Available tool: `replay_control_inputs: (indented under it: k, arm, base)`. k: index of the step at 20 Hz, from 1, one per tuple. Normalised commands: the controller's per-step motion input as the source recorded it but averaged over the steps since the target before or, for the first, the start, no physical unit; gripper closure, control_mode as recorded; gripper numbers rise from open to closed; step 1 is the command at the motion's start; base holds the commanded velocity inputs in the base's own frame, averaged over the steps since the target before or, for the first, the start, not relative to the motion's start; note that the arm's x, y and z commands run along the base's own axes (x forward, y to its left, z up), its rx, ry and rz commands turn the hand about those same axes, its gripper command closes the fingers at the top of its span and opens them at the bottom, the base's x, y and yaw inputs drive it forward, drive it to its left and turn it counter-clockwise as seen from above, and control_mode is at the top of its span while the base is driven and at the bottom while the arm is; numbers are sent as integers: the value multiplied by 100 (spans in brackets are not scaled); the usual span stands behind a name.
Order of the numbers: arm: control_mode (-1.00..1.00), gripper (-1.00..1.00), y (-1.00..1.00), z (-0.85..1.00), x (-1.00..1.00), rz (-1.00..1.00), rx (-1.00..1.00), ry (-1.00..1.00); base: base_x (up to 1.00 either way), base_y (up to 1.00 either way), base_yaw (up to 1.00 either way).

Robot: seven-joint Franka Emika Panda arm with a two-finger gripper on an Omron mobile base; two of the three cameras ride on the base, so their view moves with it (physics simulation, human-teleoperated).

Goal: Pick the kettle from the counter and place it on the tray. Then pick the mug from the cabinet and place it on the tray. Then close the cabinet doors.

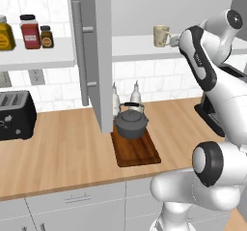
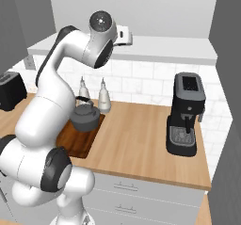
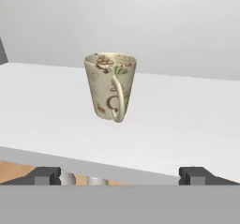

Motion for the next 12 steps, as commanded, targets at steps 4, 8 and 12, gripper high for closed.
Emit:
replay_control_inputs:
  k: [4,8,12]
  arm:
    - [-100,-100,0,4,11,10,0,0]
    - [-100,-100,0,0,6,10,0,0]
    - [-100,-100,0,1,9,4,0,6]
  base:
    - [0,0,0]
    - [0,0,0]
    - [0,0,0]
